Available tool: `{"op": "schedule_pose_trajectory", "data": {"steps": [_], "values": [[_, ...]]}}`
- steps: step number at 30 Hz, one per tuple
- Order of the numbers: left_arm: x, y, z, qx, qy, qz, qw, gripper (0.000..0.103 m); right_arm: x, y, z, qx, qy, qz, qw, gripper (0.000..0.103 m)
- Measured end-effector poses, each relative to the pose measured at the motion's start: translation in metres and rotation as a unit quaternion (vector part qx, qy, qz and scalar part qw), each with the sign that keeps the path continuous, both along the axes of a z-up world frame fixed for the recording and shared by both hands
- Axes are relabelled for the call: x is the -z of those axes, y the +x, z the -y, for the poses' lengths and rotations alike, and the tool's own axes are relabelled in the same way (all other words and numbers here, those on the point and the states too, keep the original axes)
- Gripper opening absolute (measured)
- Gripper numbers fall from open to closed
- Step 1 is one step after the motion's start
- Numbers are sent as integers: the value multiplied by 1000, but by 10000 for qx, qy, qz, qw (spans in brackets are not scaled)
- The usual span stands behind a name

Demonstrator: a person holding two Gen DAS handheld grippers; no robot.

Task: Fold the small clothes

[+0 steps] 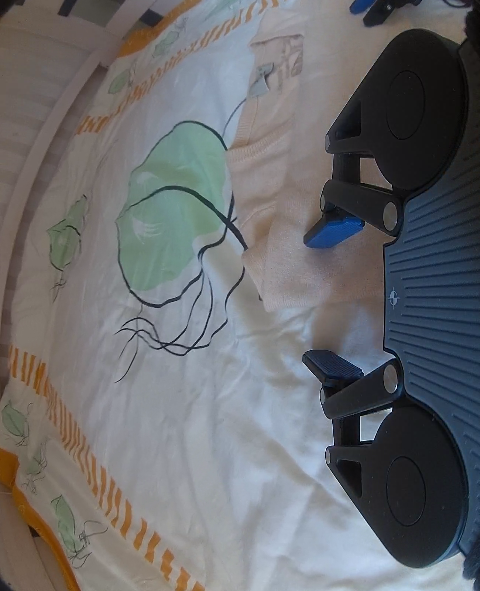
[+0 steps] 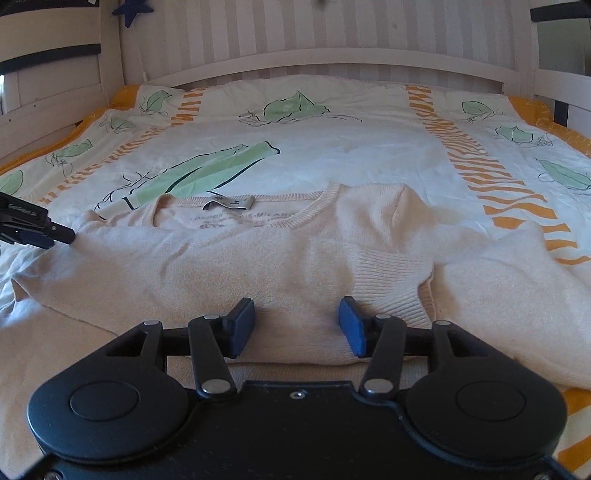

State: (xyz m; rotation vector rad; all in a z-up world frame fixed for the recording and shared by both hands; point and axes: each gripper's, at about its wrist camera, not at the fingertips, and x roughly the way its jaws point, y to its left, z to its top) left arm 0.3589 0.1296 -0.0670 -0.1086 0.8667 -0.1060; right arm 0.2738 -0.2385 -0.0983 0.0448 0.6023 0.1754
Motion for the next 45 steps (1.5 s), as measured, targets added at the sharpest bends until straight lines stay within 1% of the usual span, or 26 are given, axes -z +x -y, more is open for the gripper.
{"op": "schedule_pose_trajectory", "data": {"steps": [5, 7, 9, 10, 12, 14, 15, 17, 19, 21, 22, 24, 25, 28, 29, 31, 32, 33, 34, 35, 36, 38, 41, 42, 43, 45], "values": [[3, 7, 9, 224, 34, 61, 9997, 59, 1, 0, 0, 2, 17, 7, 10000, 58], [4, 10, 10, 309, -52, 101, 9995, 58, 1, 0, 0, 2, 17, 7, 10000, 58], [6, 13, 8, 345, -235, 131, 9990, 56, 1, 0, 0, 2, 17, 8, 10000, 58], [7, 13, 6, 331, -346, 123, 9988, 53, 1, 0, 1, 2, 16, 8, 10000, 58], [7, 15, 4, 290, -575, 82, 9979, 30, 1, 0, 1, 2, 17, 7, 10000, 58], [6, 14, 4, 237, -612, 60, 9978, 15, 1, 0, 1, 1, 22, 6, 10000, 58], [4, 12, 5, 245, -579, 75, 9980, 11, 1, 0, 1, -1, 25, 6, 10000, 58], [-2, 3, 5, 136, -442, 186, 9988, 10, 1, 0, 1, 0, 28, 7, 10000, 58], [-7, -7, 1, -121, -350, 302, 9989, 8, 1, 0, 0, 1, 21, 10, 10000, 59], [-2, -7, -5, -314, -212, 202, 9991, 7, 1, 0, 1, -1, 28, 11, 10000, 59], [4, -5, -8, -410, -185, 101, 9989, 7, 0, 0, 1, -1, 30, 11, 10000, 59], [11, -4, -14, -499, -365, 140, 9980, 7, 0, 0, 1, 0, 26, 13, 10000, 59], [12, -4, -12, -477, -281, 174, 9983, 7, 0, 0, 1, 0, 21, 14, 10000, 59], [10, -3, 6, -194, 430, 361, 9982, 9, 0, 1, 1, -1, 38, 14, 10000, 59], [9, -4, 10, -95, 597, 421, 9973, 10, 0, 0, 1, 0, 36, 15, 10000, 59], [4, -7, 13, -19, 768, 470, 9959, 16, 0, 0, 1, 0, 30, 16, 10000, 59], [-1, -13, 14, -39, 819, 548, 9951, 27, 0, 0, 1, -2, 34, 17, 10000, 59], [-7, -20, 15, -37, 851, 668, 9941, 35, 0, 0, 1, -5, 41, 17, 10000, 60], [-14, -29, 19, 10, 890, 817, 9927, 40, 0, 0, 1, -11, 50, 16, 10000, 61], [-19, -38, 22, 85, 927, 957, 9910, 49, 0, -1, 0, -15, 59, 16, 10000, 61], [-22, -47, 26, 197, 965, 1070, 9894, 53, -1, 0, 0, -17, 60, 17, 10000, 61], [-21, -58, 36, 492, 1074, 1081, 9871, 54, -1, 0, 0, -14, 58, 16, 10000, 61], [0, -61, 43, 808, 1320, 684, 9856, 54, -1, -1, 0, -15, 66, 15, 10000, 62], [7, -62, 42, 821, 1336, 591, 9859, 56, 0, 0, 0, -19, 79, 11, 10000, 62], [12, -64, 36, 786, 1224, 644, 9873, 57, -1, 0, 0, -24, 92, 9, 10000, 63], [14, -66, 28, 636, 1084, 650, 9899, 68, -1, 0, 1, -57, 144, -5, 9999, 66]]}}
